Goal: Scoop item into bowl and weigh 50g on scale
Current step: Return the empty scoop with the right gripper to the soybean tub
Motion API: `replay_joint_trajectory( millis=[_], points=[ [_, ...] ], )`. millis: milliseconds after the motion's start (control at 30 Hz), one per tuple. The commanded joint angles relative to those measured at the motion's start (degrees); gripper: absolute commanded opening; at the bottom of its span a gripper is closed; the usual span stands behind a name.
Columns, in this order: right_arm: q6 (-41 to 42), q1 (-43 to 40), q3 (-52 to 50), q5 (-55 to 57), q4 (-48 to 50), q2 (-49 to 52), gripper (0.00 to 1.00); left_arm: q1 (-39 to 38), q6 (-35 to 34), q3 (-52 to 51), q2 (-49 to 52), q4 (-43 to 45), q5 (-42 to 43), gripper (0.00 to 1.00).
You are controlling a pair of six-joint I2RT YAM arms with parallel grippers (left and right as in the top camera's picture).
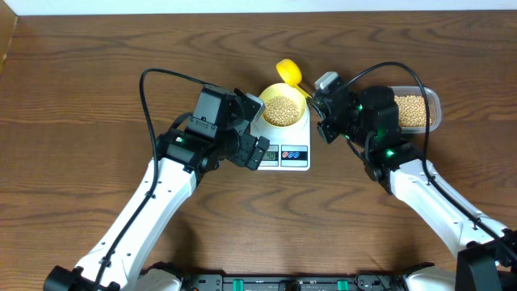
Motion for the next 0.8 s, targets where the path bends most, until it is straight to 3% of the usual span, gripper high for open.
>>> replay_joint_trajectory(
  millis=[0, 267, 600, 767],
  points=[
    [12.63, -0.81, 0.96, -0.11, 0.92, -3.41, 0.01, -0.02, 0.50, -0.26, 0.31, -0.15, -0.35, 0.94],
    [12.63, -10.54, 0.96, 8.20, -3.26, -11.76, 0.01, -0.02, 0.50, -0.26, 0.31, -0.15, -0.37, 0.94],
    [12.44, -23.78, 0.90, 13.81, -26.01, -14.16, 0.01, -0.02, 0.50, -0.26, 0.31, -0.15, -0.35, 0.94],
    [12.46, -25.05, 0.87, 14.71, -30.29, -13.46, 0.01, -0.02, 0.50, -0.26, 0.31, -0.15, -0.35, 0.94]
  ],
)
